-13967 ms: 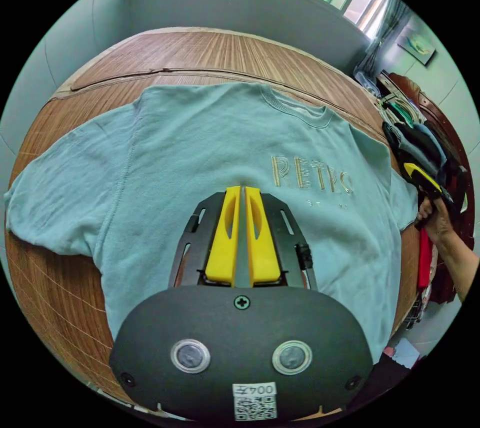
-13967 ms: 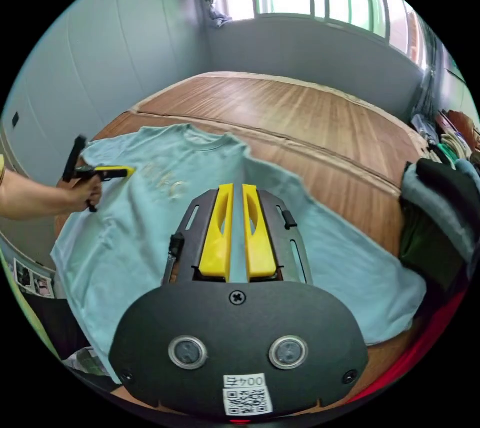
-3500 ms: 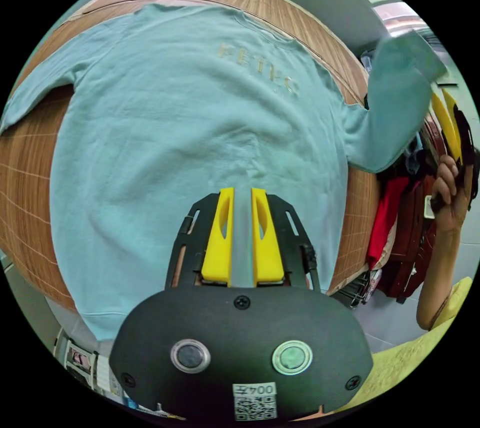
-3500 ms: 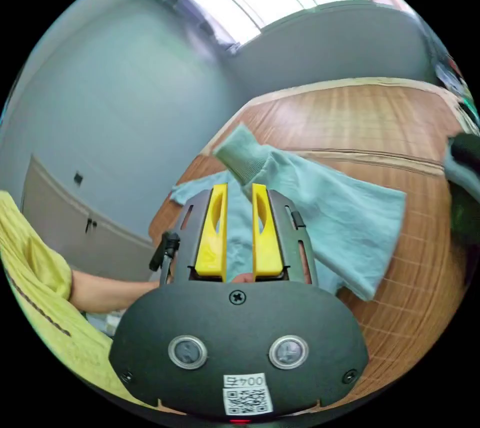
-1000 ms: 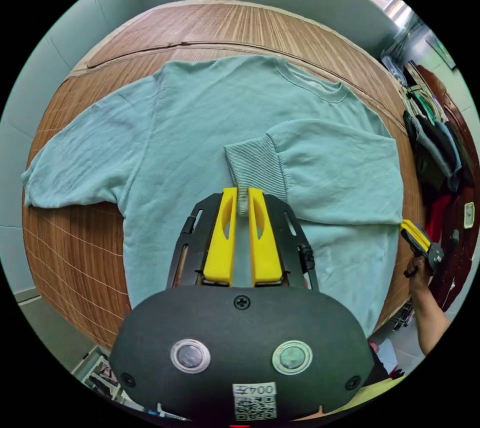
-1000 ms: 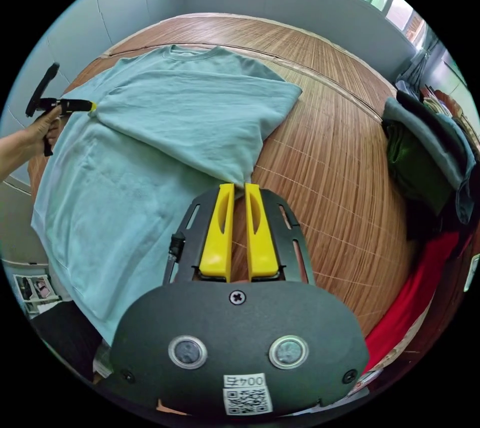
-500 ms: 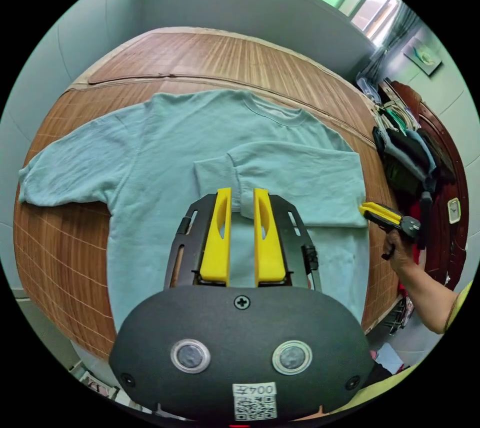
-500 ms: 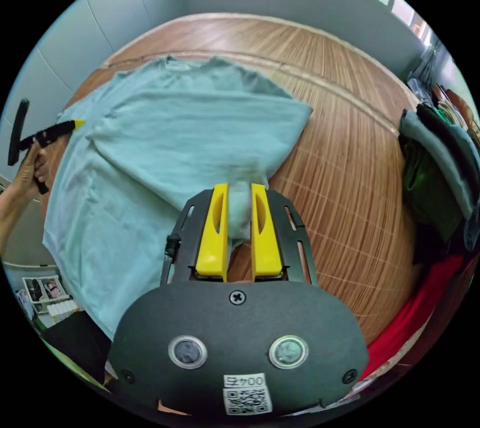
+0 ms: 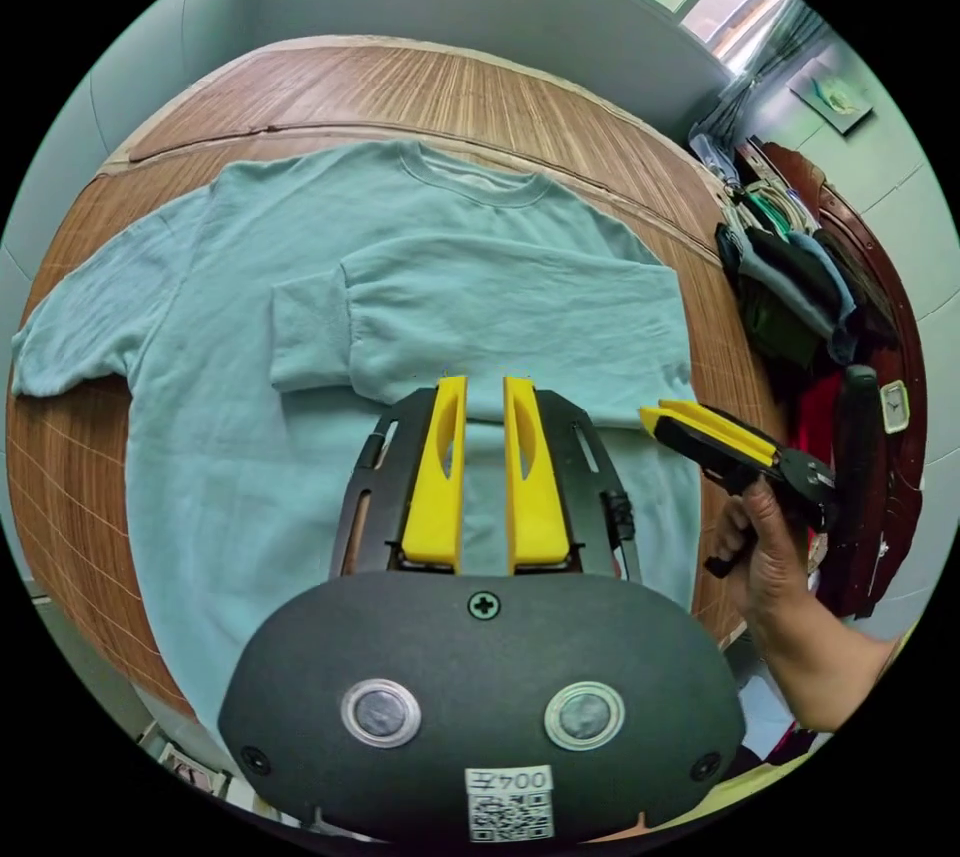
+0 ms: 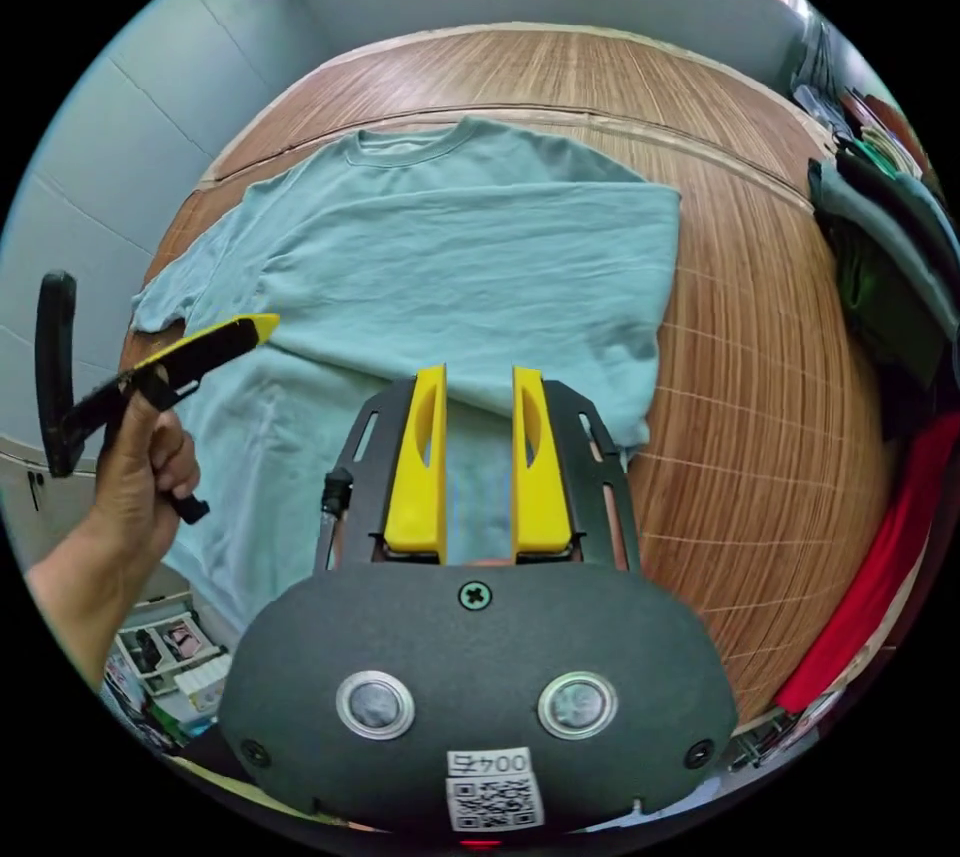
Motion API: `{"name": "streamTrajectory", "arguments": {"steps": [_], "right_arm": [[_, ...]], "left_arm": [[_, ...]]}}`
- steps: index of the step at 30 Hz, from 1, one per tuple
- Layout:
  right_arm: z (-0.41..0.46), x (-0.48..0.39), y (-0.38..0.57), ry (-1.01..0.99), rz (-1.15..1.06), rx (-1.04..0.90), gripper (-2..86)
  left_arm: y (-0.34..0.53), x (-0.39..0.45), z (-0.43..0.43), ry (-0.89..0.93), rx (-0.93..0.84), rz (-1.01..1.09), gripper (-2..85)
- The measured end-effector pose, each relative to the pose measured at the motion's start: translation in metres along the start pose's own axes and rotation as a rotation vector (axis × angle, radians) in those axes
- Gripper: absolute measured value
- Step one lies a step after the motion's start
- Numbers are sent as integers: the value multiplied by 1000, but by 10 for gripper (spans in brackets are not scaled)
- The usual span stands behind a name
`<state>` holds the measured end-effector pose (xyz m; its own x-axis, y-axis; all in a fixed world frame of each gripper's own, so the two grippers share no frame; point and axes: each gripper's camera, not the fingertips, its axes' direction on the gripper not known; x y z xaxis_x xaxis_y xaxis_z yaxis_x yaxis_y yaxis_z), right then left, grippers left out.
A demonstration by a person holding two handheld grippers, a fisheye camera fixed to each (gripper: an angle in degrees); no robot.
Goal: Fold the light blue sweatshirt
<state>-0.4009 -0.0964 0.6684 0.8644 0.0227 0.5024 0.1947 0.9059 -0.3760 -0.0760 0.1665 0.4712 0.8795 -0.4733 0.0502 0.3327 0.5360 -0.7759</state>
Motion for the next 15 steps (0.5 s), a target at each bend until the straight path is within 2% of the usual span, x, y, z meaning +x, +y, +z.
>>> {"name": "streamTrajectory", "arguments": {"steps": [6,9,15], "right_arm": [[-20,38,41,36,95,79,113],[-12,74,53,31,138,79,112],[13,79,44,118,-27,66,103]], "left_arm": [[10,-5,21,-14,-105,37,75],[12,-10,25,-50,-103,44,60],[13,-15,25,-67,-113,44,41]]}}
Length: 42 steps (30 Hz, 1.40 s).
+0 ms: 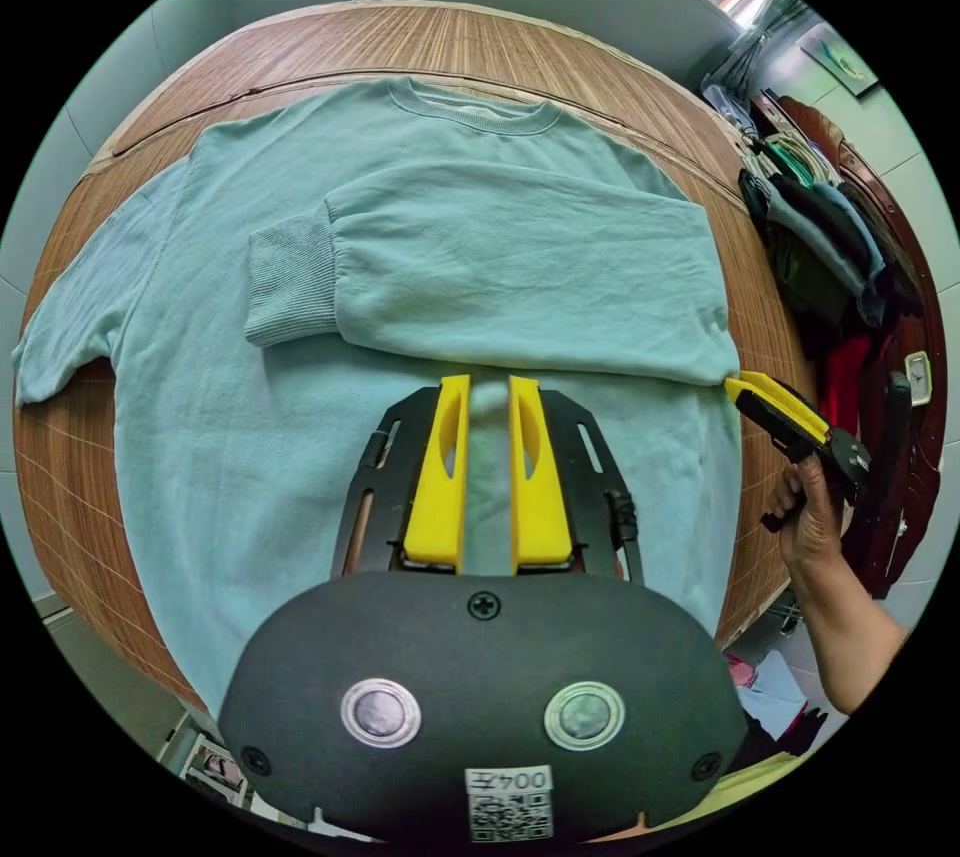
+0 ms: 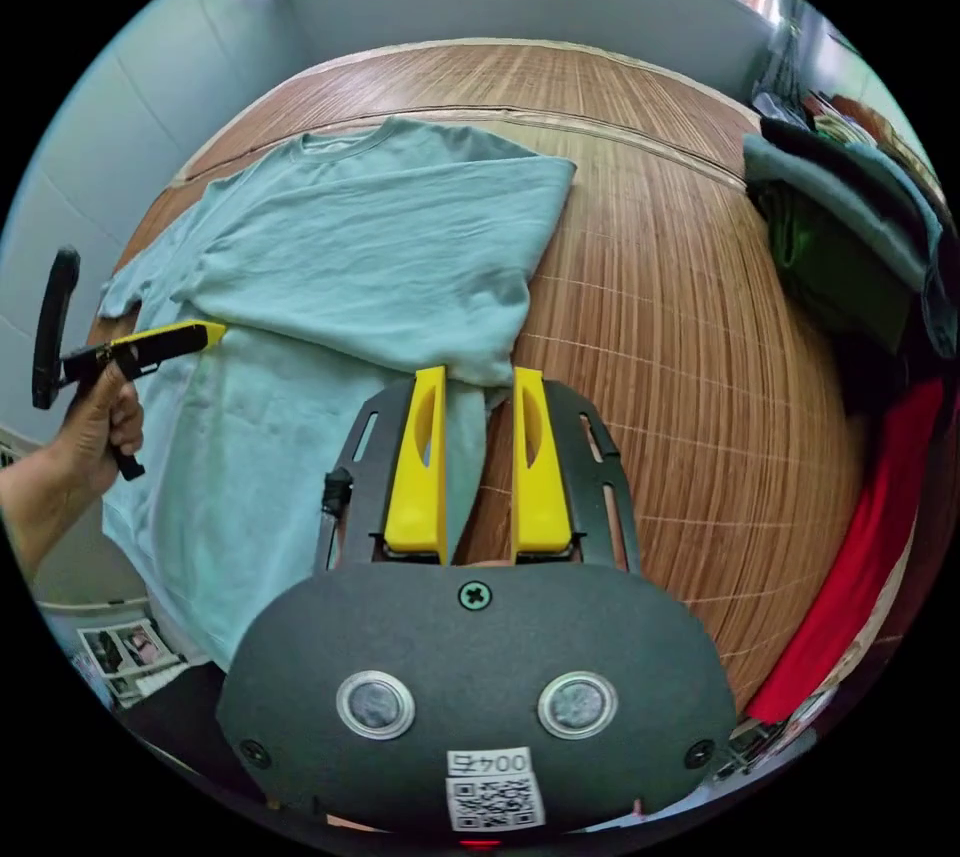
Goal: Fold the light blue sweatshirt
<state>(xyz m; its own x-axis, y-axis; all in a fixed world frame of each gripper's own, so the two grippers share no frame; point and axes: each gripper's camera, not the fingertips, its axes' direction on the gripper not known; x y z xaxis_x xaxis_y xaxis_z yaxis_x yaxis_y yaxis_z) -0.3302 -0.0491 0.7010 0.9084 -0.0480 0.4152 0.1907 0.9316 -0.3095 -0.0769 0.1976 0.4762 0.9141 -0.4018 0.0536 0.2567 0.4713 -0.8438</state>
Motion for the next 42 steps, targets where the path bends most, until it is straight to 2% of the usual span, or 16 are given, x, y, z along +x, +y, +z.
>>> {"name": "streamTrajectory", "arguments": {"steps": [5,9,15,17,19,24,27,29,42], "right_arm": [[3,7,5,-21,12,0,89],[-25,-36,7,-95,-80,118,78],[40,-85,6,-30,-137,19,61],[44,-87,20,-12,-150,116,60],[46,-88,20,-7,-153,125,61],[35,-95,4,-65,-171,97,138],[57,-100,9,-22,-173,87,167],[60,-107,17,14,-178,141,168],[75,-111,8,47,-151,137,154]], "left_arm": [[6,-7,0,-18,17,5,28],[14,-13,-2,-18,44,-1,29],[26,-27,-6,36,79,-27,59],[30,-32,-8,53,87,-20,68],[33,-36,-11,73,88,-15,73],[45,-55,-33,134,130,-26,83],[59,-80,-52,124,161,-59,86],[72,-111,-65,102,171,-112,86],[129,-298,-140,-95,258,-478,78]]}}
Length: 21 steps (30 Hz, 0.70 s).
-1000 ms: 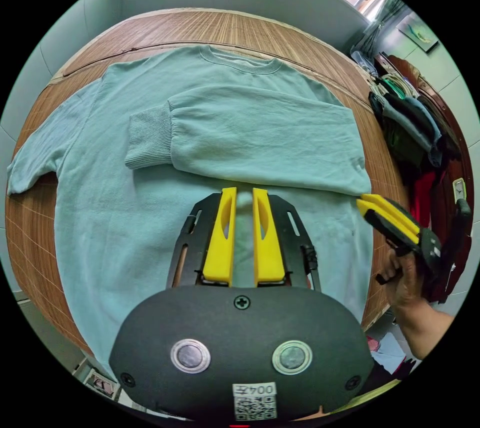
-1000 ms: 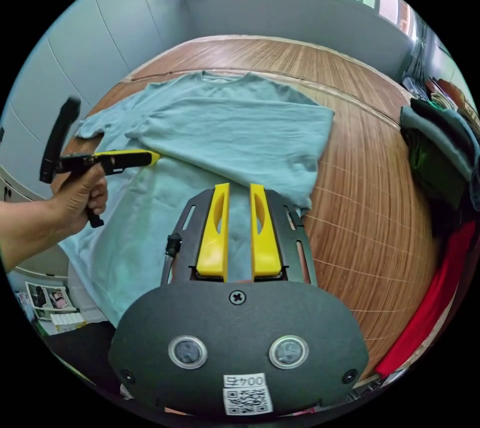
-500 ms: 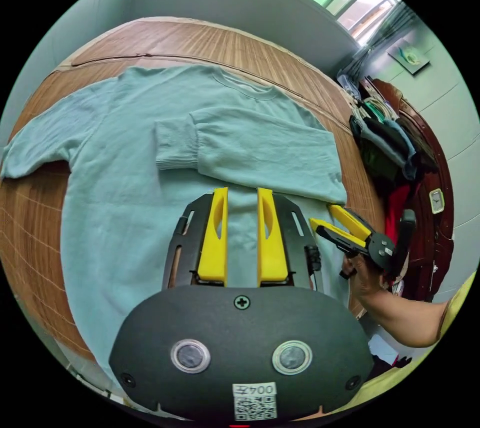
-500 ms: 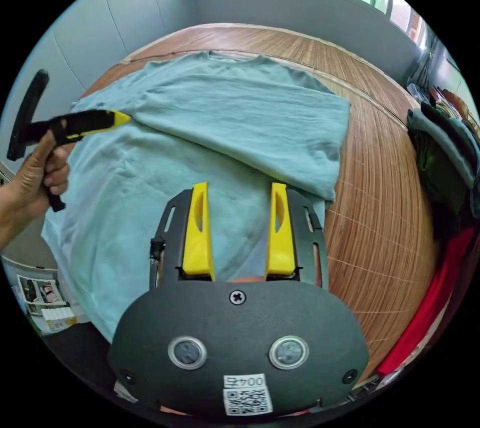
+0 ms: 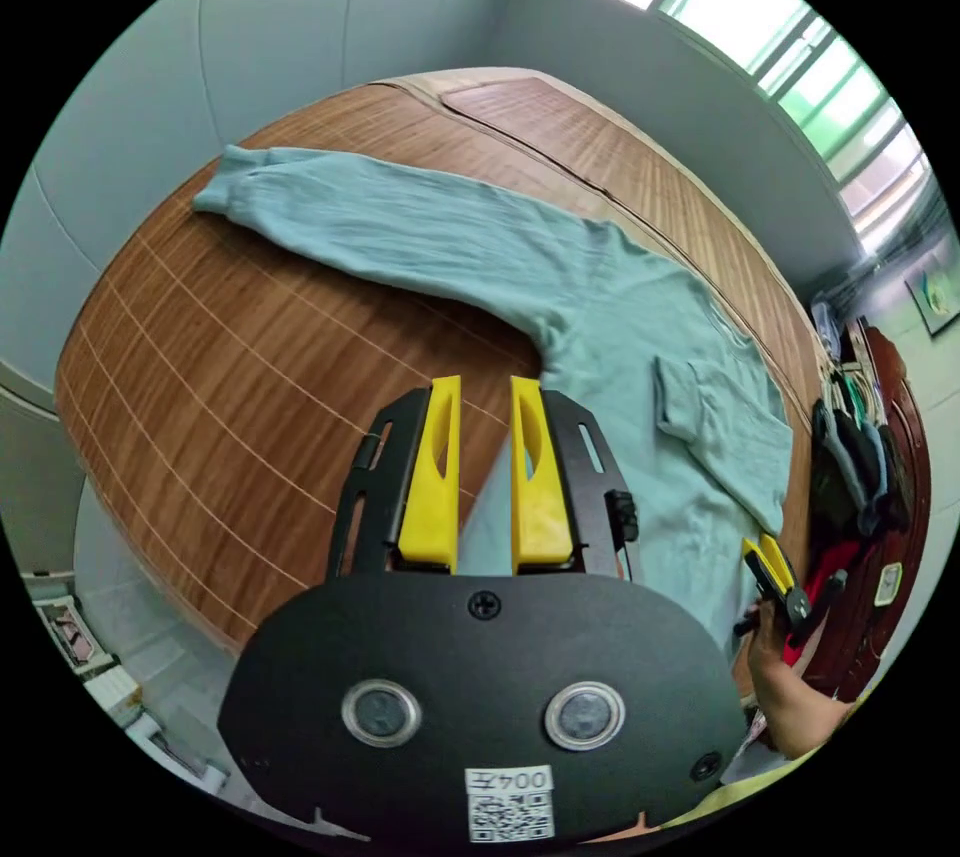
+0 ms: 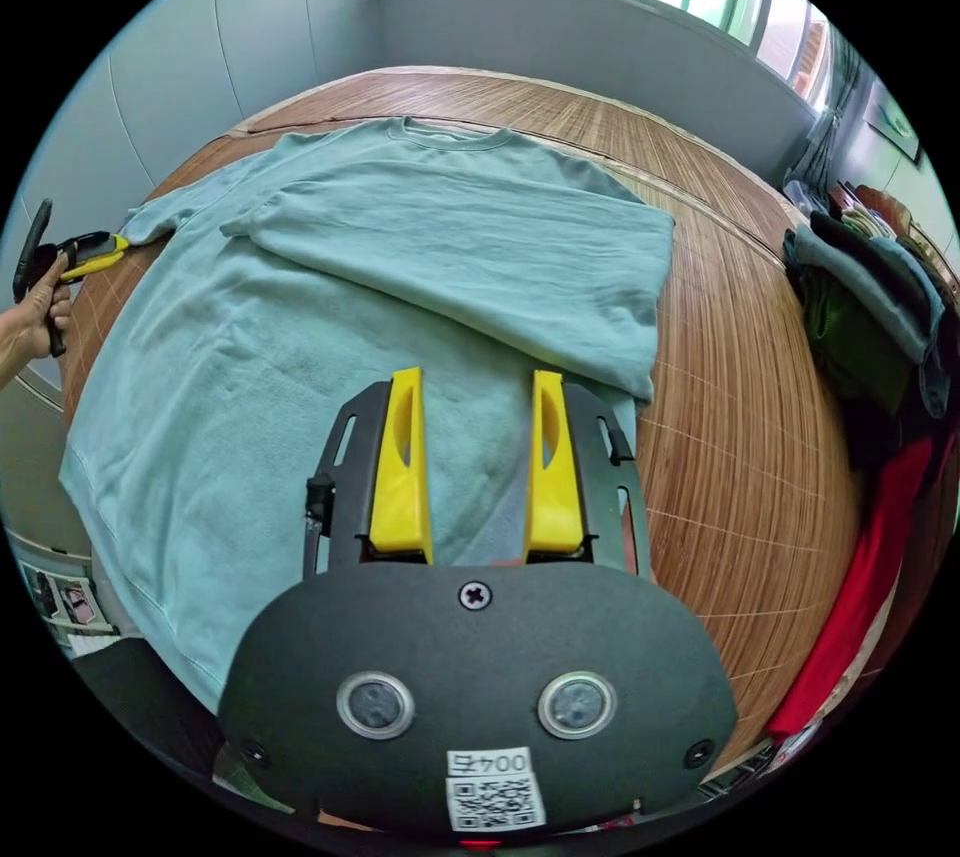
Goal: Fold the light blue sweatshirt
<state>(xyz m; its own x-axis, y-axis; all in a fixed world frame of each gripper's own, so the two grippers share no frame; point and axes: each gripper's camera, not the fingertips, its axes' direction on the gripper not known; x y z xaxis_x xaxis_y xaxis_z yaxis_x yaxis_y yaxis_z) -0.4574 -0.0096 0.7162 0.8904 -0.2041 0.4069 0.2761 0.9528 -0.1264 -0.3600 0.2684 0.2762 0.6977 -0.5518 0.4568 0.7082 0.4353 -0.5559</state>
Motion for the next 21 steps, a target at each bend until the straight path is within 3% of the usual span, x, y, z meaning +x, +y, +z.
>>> {"name": "streamTrajectory", "arguments": {"steps": [8,21], "right_arm": [[10,-3,-5,-6,-5,6,155],[21,-3,-14,-18,-3,11,155]], "left_arm": [[-42,-99,-10,-66,45,-241,77],[-99,-205,-6,-119,83,-432,97]]}}
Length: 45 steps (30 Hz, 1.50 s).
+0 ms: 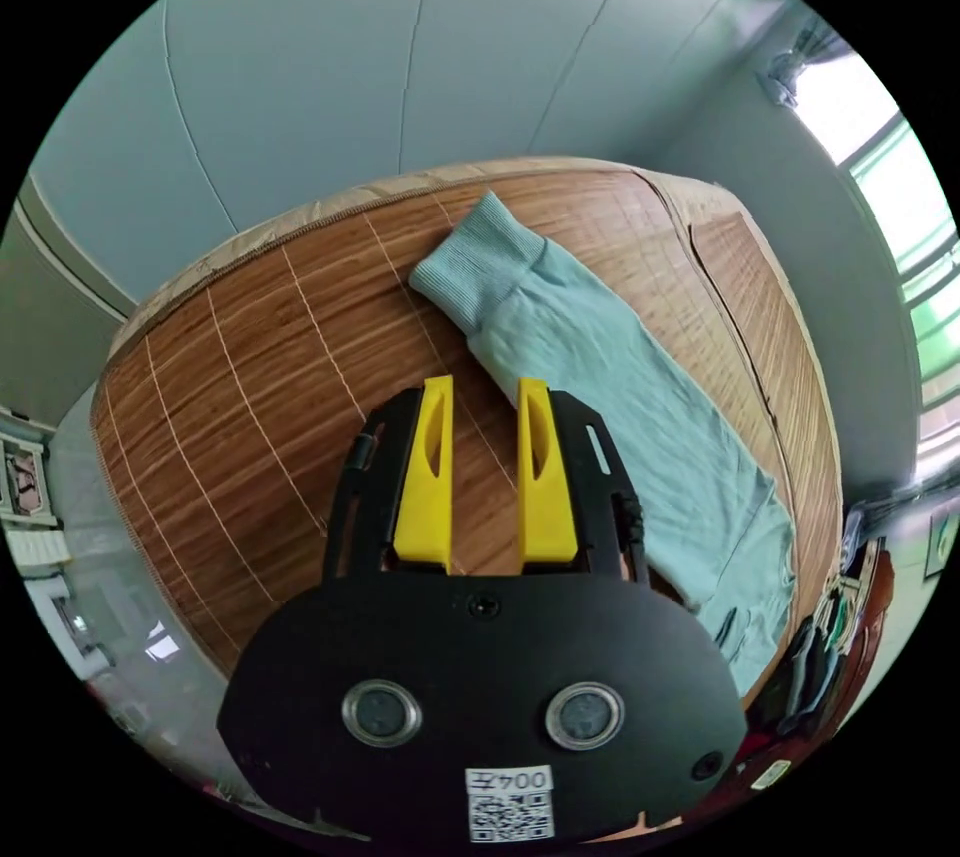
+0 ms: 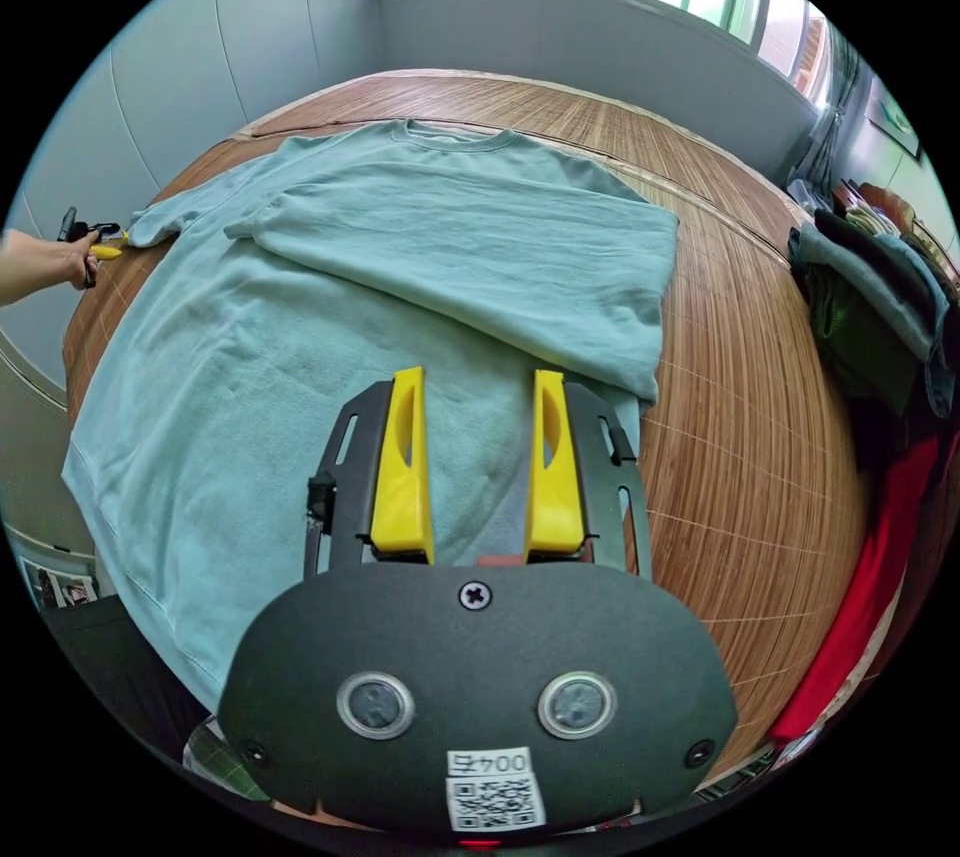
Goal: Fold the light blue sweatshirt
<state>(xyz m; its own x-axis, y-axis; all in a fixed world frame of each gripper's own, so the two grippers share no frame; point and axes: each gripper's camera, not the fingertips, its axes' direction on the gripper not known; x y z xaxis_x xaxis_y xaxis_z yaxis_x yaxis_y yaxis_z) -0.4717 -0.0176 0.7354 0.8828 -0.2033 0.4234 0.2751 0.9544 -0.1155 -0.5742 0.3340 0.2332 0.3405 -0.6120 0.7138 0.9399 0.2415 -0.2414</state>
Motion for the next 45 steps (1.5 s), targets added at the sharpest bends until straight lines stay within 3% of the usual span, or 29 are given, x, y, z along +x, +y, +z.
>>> {"name": "streamTrajectory", "arguments": {"steps": [6,15,22,29,35,39,45], "right_arm": [[4,-1,-5,6,4,-2,149],[6,-2,-11,13,2,-1,148],[7,-2,-15,10,0,-1,149],[7,-2,-19,10,-1,-1,151],[6,0,-21,0,-3,0,154],[4,3,-22,-3,5,0,150],[2,6,-23,-10,12,2,146]], "left_arm": [[-12,-25,13,130,19,-134,116],[2,-34,6,238,86,-208,72],[20,46,-72,227,218,118,64],[93,185,-195,458,455,629,64],[203,320,-224,857,281,1093,67],[233,338,-189,771,218,1080,78],[272,311,-76,338,-36,1072,96]]}}
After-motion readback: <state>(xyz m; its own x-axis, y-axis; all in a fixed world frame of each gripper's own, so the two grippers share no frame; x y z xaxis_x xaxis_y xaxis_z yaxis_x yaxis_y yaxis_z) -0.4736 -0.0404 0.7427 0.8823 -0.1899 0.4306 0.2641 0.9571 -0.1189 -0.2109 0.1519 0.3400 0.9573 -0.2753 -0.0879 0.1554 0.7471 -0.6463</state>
